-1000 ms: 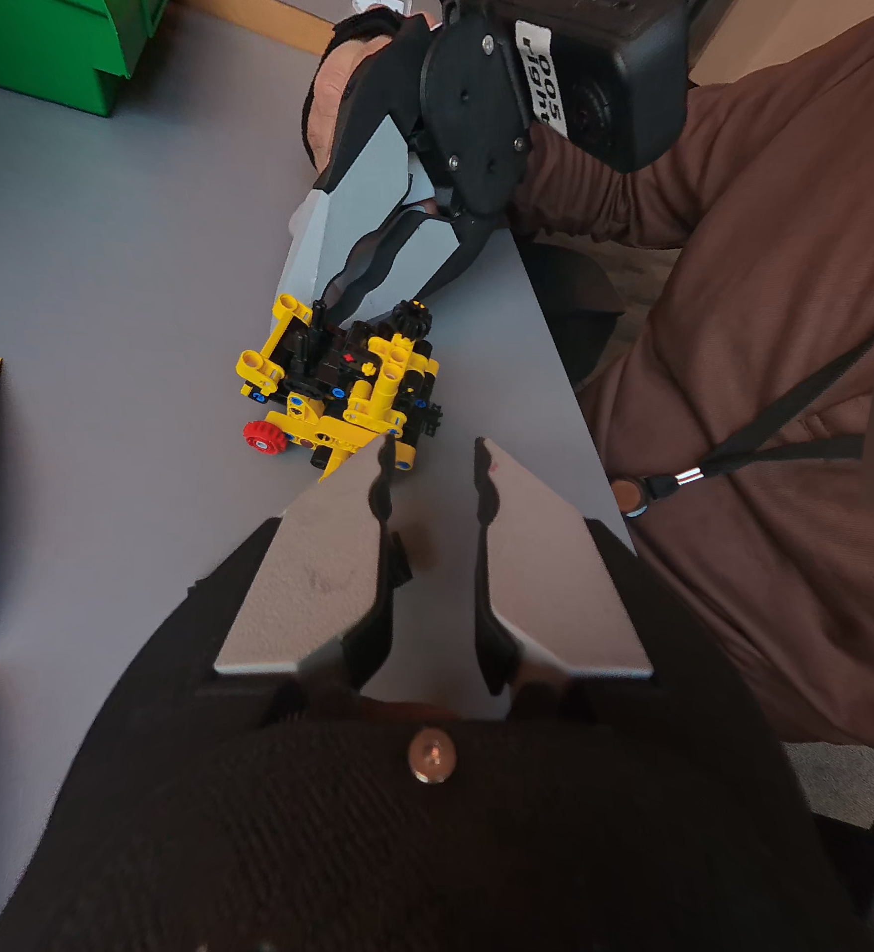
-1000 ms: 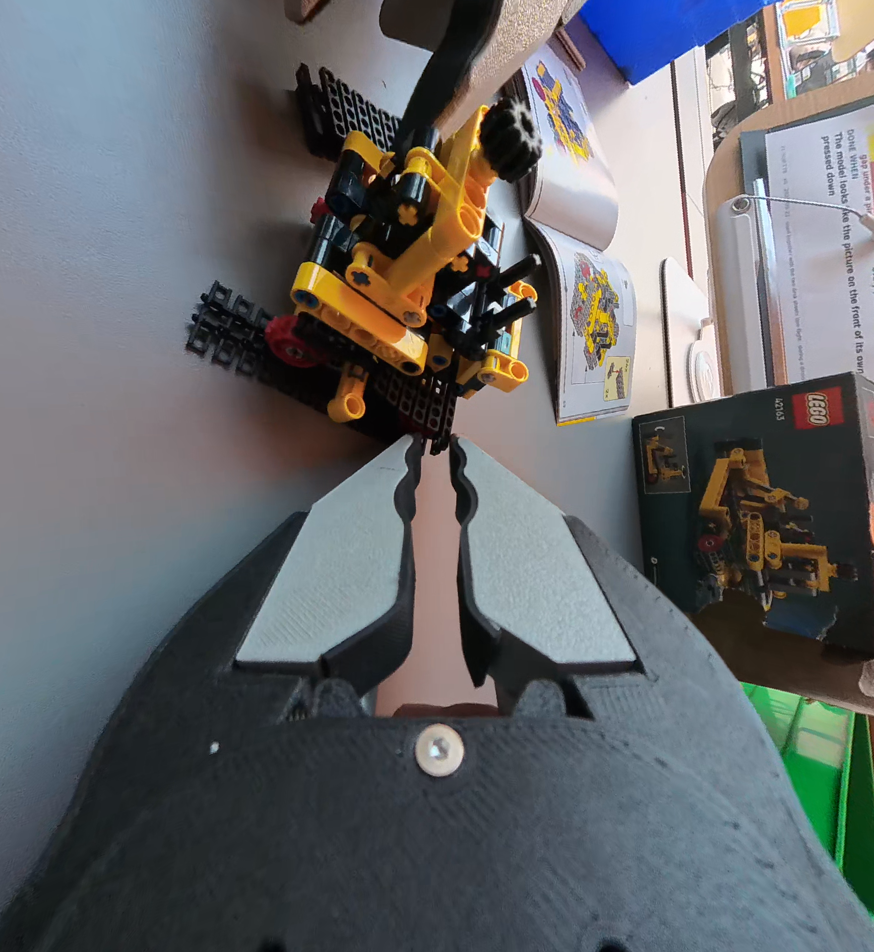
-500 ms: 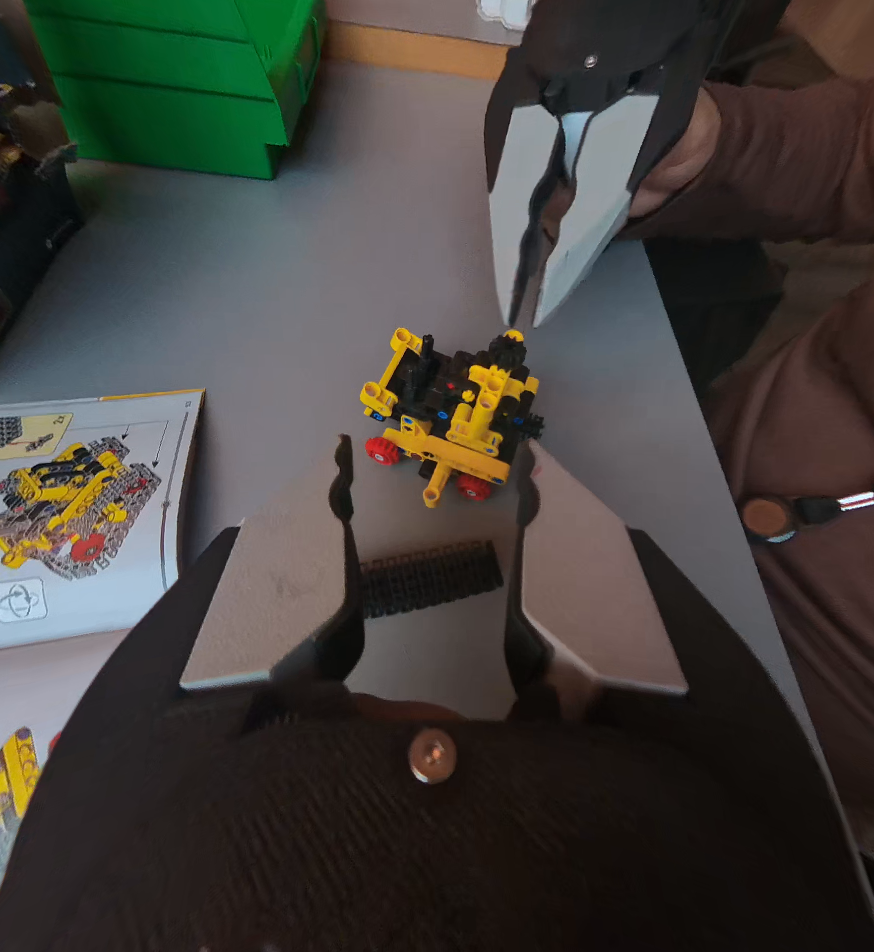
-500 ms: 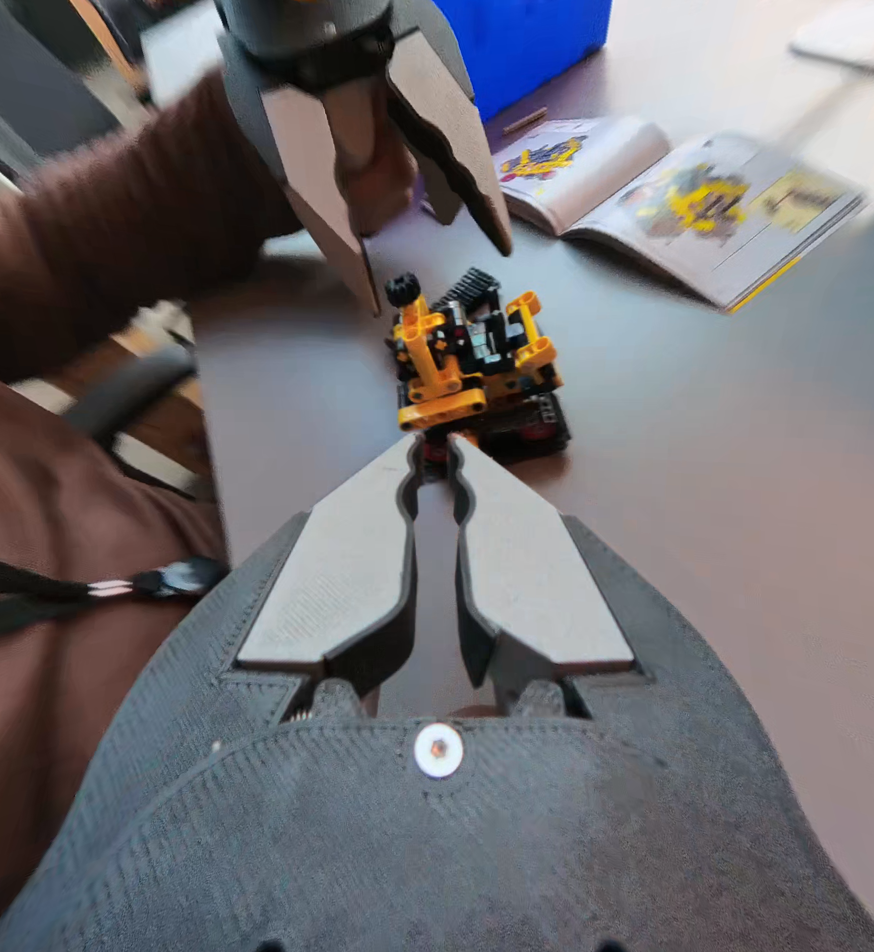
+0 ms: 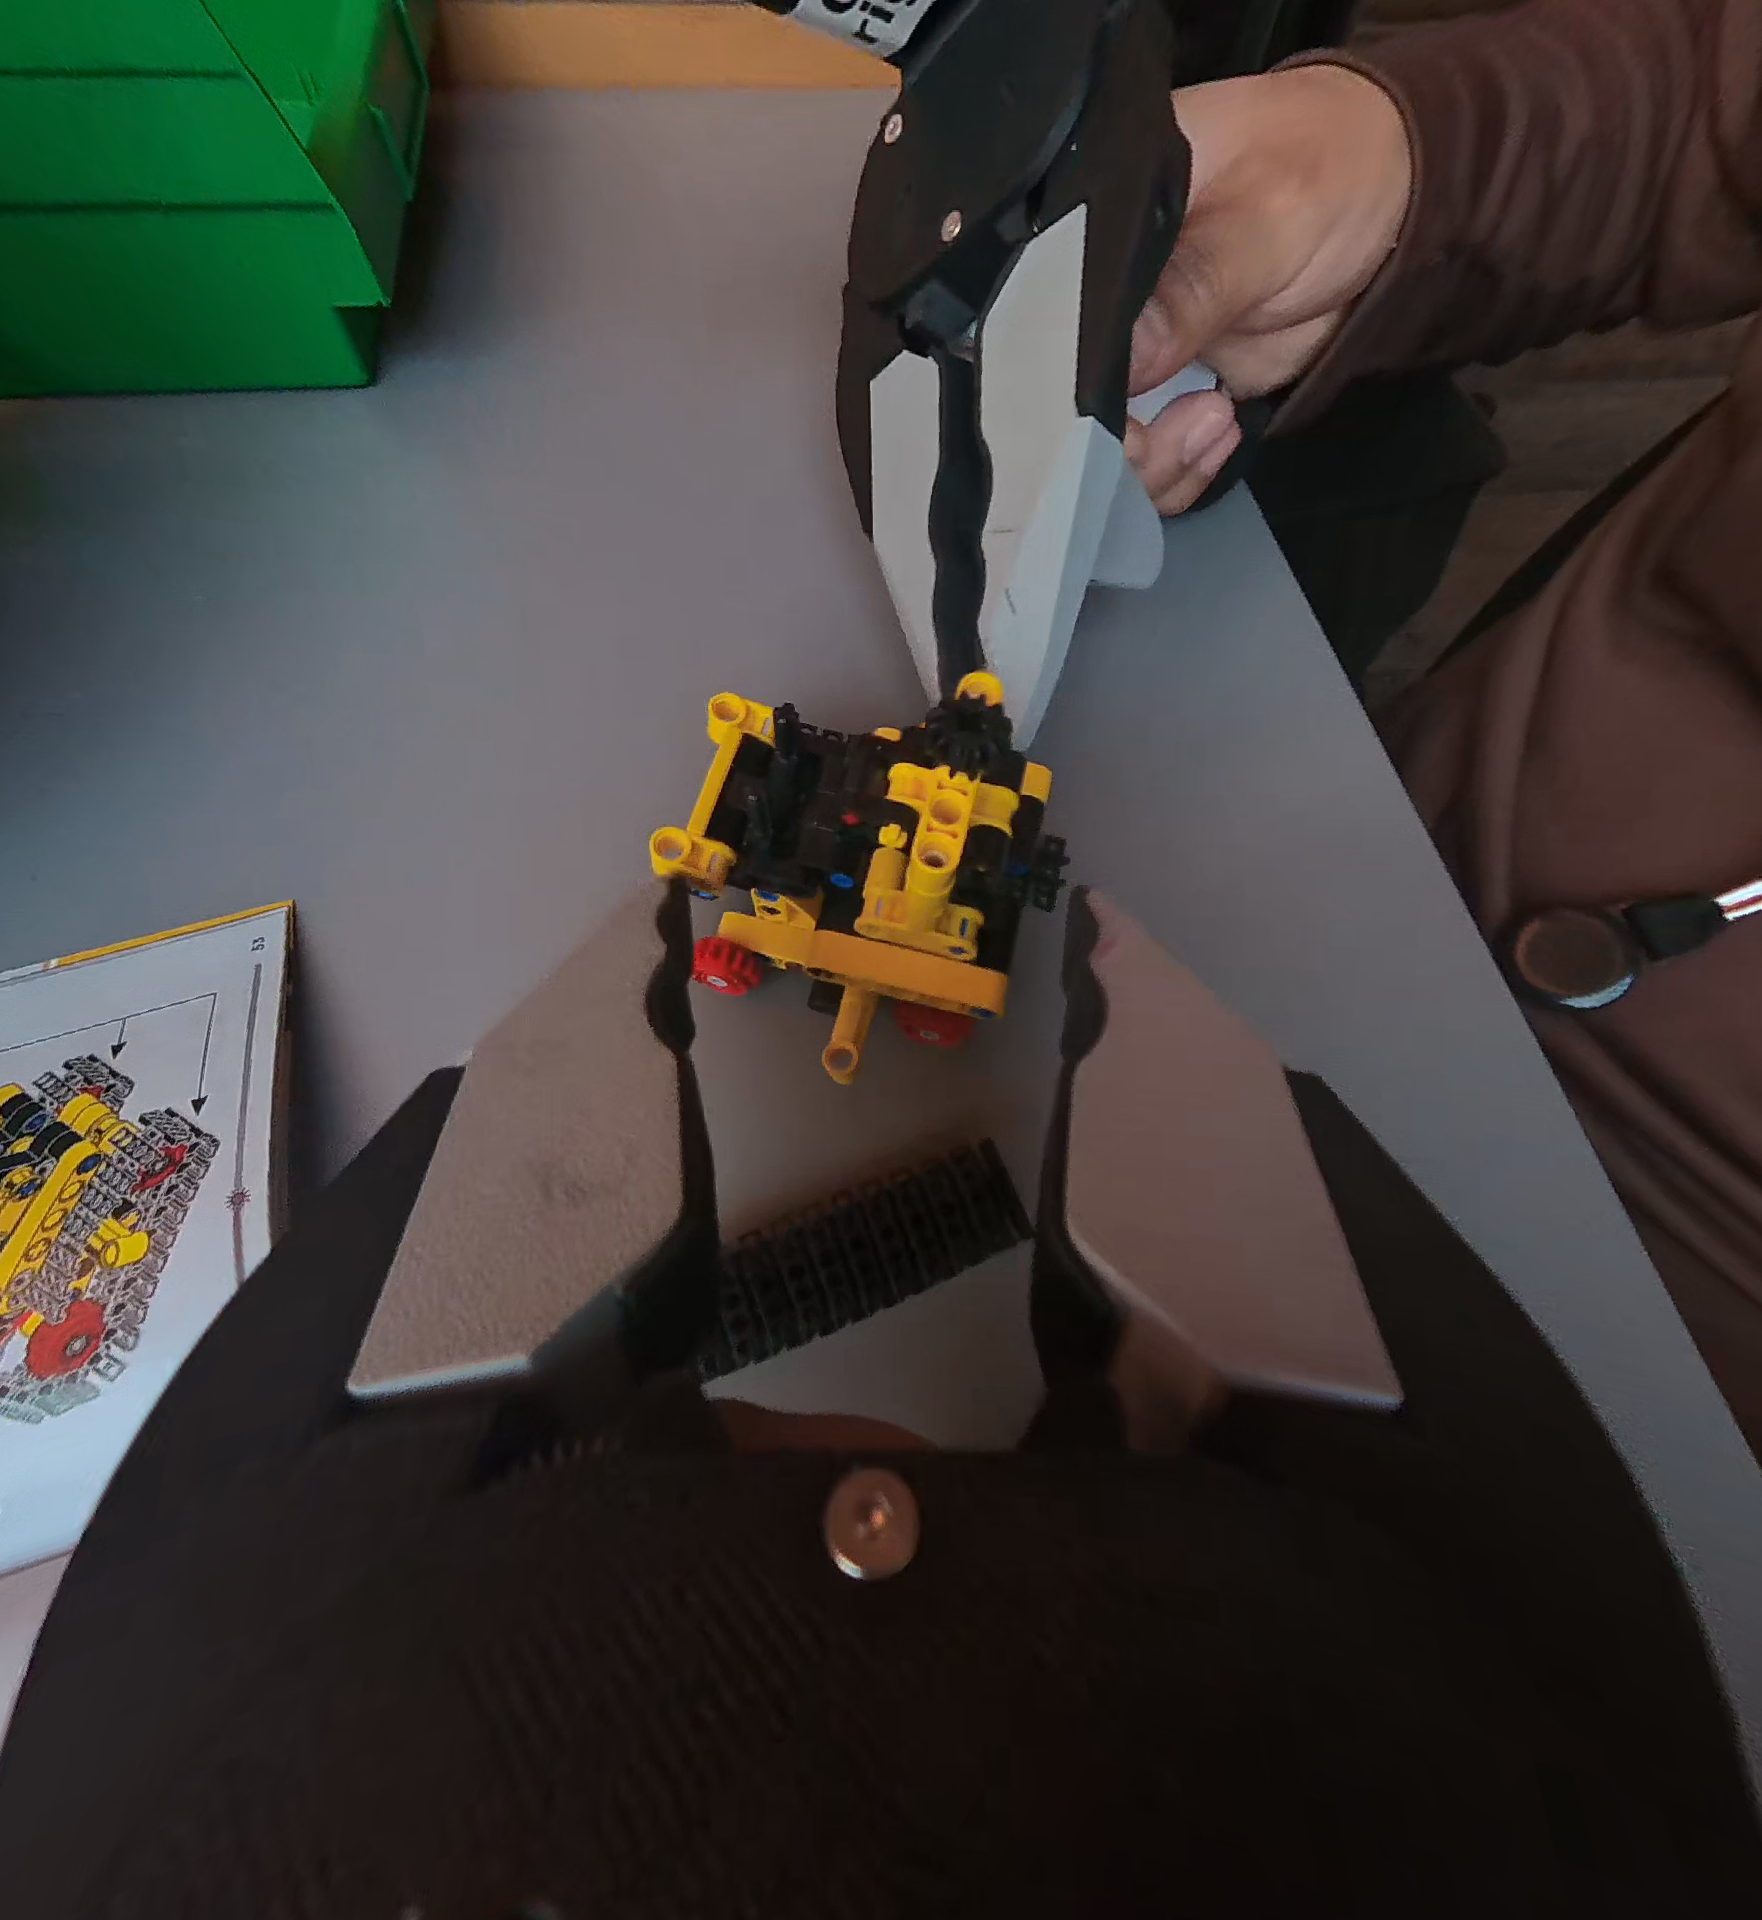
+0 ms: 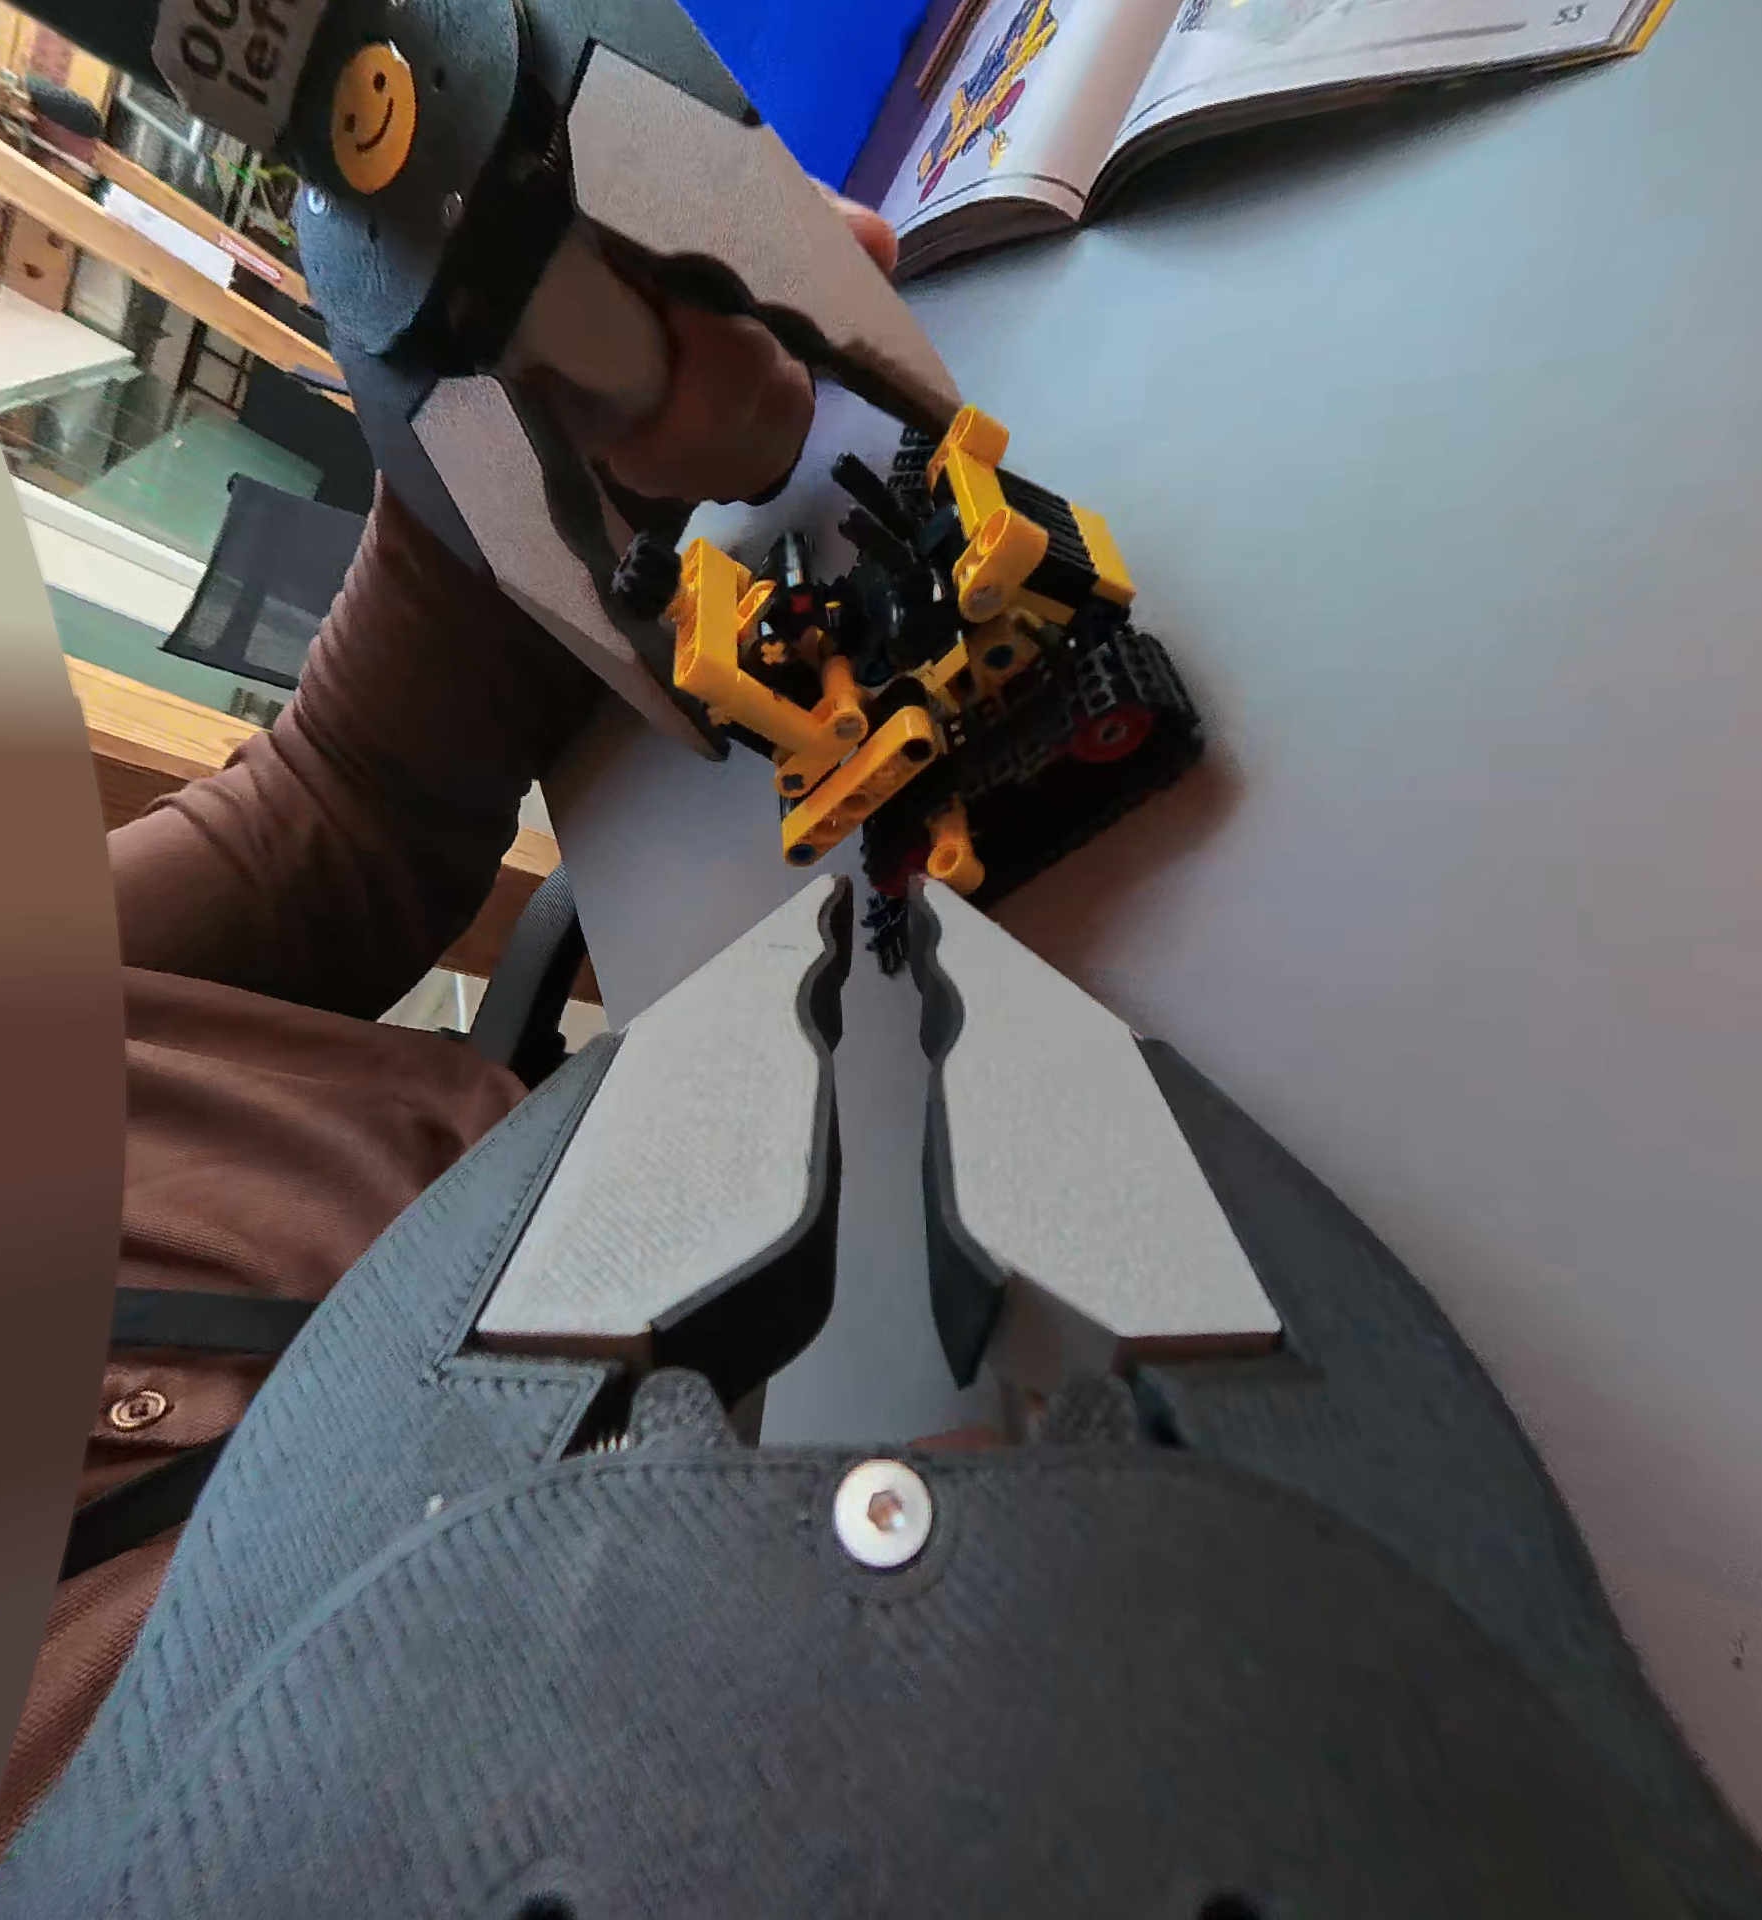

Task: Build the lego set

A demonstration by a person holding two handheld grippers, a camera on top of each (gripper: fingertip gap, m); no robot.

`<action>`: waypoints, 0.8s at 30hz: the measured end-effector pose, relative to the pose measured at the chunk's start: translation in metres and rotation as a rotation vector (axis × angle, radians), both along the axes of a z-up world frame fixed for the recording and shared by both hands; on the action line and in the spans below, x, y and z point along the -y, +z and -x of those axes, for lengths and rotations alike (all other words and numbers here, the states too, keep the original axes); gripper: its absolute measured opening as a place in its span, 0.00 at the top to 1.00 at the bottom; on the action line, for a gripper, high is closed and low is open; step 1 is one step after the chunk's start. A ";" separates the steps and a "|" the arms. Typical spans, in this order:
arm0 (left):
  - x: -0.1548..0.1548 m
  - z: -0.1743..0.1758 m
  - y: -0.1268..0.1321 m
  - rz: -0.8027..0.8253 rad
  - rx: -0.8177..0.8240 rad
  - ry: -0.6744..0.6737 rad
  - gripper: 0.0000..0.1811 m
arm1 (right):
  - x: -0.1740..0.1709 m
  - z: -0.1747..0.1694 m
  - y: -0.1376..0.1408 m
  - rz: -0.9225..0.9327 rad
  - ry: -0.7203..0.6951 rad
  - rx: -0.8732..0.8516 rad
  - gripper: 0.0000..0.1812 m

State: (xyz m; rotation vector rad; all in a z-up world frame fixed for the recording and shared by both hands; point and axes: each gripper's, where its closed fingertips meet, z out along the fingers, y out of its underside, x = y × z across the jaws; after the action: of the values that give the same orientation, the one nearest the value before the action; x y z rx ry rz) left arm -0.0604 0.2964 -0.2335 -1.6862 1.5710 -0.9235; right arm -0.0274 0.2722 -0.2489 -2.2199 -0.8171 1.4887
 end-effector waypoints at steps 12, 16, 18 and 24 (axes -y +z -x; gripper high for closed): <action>-0.005 0.000 0.002 -0.011 0.011 0.011 0.61 | -0.002 0.004 -0.001 0.031 -0.023 -0.007 0.98; -0.004 -0.001 -0.001 -0.014 -0.006 0.000 0.61 | -0.002 0.004 0.000 0.044 -0.027 -0.021 0.98; -0.004 -0.001 -0.002 -0.016 -0.009 -0.002 0.61 | -0.002 0.004 0.000 0.052 -0.025 -0.022 0.98; -0.005 -0.001 -0.002 -0.017 -0.008 0.001 0.62 | 0.000 0.004 -0.002 0.080 -0.016 -0.020 0.95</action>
State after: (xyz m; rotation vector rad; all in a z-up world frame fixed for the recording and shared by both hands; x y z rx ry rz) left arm -0.0595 0.3009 -0.2351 -1.6802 1.5790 -0.9014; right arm -0.0313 0.2718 -0.2507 -2.2600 -0.7438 1.5586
